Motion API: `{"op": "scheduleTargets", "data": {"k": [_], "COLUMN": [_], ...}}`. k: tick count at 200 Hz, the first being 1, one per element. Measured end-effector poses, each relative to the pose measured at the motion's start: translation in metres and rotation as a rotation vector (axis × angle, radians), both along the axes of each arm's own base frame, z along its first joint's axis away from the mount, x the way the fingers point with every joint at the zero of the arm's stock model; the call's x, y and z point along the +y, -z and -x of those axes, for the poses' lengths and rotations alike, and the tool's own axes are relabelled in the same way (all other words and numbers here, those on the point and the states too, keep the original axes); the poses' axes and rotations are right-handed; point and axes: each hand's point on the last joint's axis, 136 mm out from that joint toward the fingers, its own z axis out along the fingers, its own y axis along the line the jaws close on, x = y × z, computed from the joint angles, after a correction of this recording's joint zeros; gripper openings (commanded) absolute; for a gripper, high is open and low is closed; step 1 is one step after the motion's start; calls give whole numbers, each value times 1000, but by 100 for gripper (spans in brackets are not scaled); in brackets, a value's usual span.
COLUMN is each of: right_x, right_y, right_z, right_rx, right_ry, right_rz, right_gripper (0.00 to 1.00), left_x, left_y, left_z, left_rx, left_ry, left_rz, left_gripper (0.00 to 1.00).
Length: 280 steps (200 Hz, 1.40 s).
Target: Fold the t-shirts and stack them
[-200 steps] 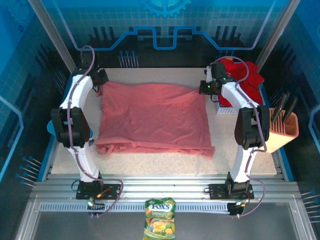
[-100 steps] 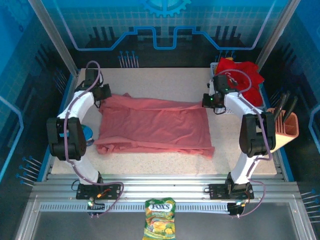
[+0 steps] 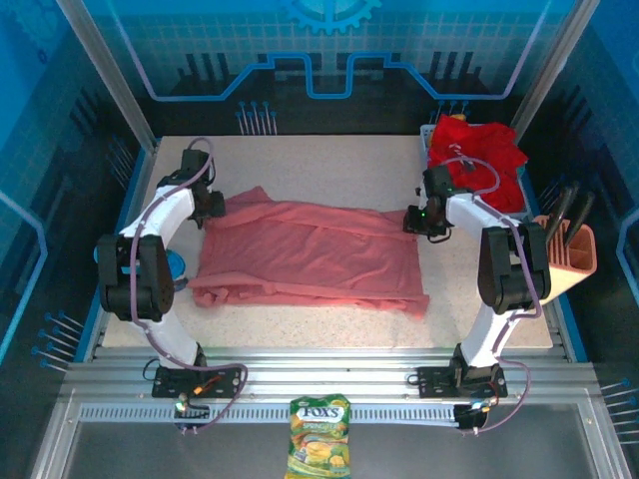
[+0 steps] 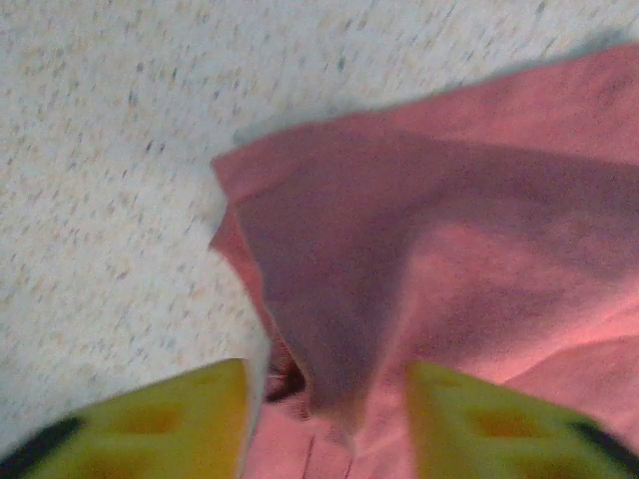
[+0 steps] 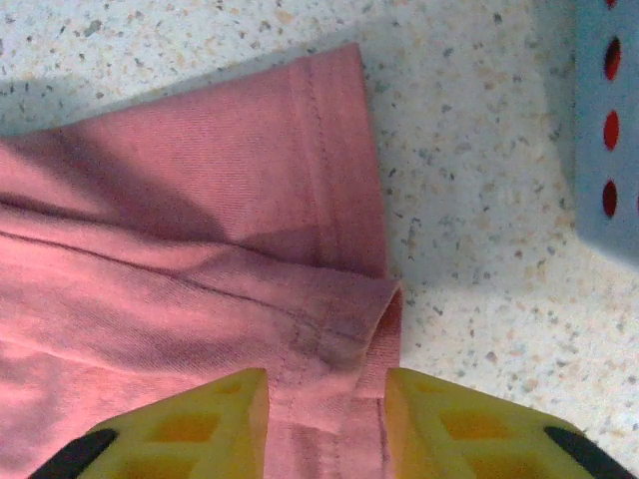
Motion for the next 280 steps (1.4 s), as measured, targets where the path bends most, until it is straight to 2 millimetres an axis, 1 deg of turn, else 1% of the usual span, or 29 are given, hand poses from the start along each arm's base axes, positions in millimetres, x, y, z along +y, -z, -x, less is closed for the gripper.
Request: {"op": "scheduleTargets", "data": {"k": [19, 30, 39, 48, 62, 75, 82, 88, 102, 130, 152, 177, 189, 201, 221, 241, 280], "right_x": [3, 6, 10, 15, 23, 28, 29, 29, 29, 31, 33, 35, 36, 37, 37, 37, 36], "right_y": [-8, -19, -33, -46, -62, -71, -73, -73, -73, -73, -73, -73, -72, -70, -70, -69, -69], "right_z": [3, 4, 4, 4, 5, 6, 6, 6, 6, 7, 7, 8, 8, 8, 8, 8, 8], "right_rx": [-15, -42, -76, -113, -156, -180, -185, -185, -183, -181, -181, -178, -173, -169, -167, -167, -167], "right_ry": [-4, -17, -32, -55, -77, -94, -97, -97, -96, -102, -106, -111, -114, -116, -116, -115, -114], "right_rz": [-12, -20, -26, -29, -34, -39, -40, -40, -40, -53, -61, -71, -78, -81, -81, -80, -79], "right_gripper": [77, 84, 90, 93, 96, 97, 97, 98, 98, 98, 98, 98, 98, 98, 98, 98, 98], "left_x": [4, 4, 3, 2, -2, -6, -8, -11, -17, -31, -46, -71, -84, -97, -111, -112, -99], "left_y": [-3, -9, -17, -28, -51, -70, -73, -72, -60, -18, 9, 22, 25, 27, 32, 41, 65], "left_z": [6, 4, 0, -6, -26, -54, -66, -74, -90, -114, -121, -128, -129, -131, -138, -140, -134], "left_rx": [29, 22, 7, -10, -56, -115, -136, -141, -126, -51, 7, 29, 33, 35, 36, 50, 102], "left_ry": [-8, -9, -7, -2, 9, 25, 37, 46, 70, 101, 111, 107, 110, 109, 85, 39, -62], "left_rz": [-20, -21, -18, -8, 12, 37, 51, 63, 95, 166, 199, 228, 237, 244, 250, 252, 216], "left_gripper": [66, 66, 65, 64, 63, 62, 62, 62, 64, 67, 67, 66, 65, 62, 59, 55, 53]}}
